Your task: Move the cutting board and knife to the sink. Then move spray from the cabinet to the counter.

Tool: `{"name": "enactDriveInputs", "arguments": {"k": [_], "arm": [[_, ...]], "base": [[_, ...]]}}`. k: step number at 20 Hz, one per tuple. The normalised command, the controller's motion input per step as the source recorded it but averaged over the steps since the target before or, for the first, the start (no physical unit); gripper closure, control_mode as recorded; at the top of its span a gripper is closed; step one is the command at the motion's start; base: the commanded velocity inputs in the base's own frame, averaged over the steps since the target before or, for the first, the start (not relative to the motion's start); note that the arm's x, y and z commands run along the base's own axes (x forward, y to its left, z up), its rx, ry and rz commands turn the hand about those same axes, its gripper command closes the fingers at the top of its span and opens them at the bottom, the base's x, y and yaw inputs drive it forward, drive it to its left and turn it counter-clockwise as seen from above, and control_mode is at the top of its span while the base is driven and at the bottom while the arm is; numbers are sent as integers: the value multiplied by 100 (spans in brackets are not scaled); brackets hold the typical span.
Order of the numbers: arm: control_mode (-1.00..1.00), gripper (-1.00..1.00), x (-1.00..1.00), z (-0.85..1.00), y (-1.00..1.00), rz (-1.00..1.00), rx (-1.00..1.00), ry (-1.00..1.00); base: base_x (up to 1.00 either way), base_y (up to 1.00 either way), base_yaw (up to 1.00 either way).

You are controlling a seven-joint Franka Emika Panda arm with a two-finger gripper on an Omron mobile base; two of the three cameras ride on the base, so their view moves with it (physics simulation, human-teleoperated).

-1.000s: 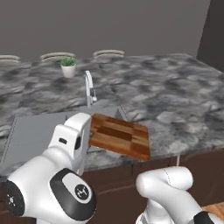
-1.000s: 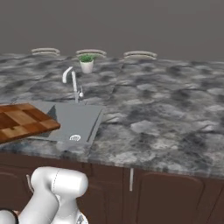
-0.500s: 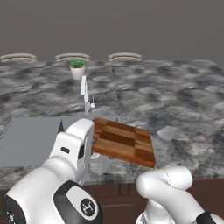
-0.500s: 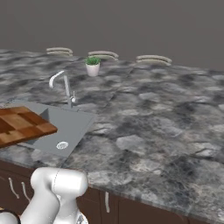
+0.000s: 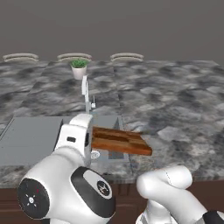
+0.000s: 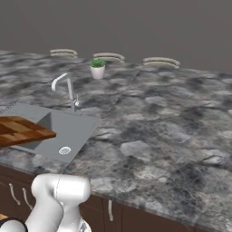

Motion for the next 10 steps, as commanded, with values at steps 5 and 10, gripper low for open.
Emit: {"name": "enactDriveInputs", "arguments": {"k": [5, 10], "arm": [[-100, 100, 22, -3, 0, 37, -1, 30], [-100, 100, 22, -36, -9, 41, -2, 25]], "base": [[0, 0, 0], [0, 0, 0]]}}
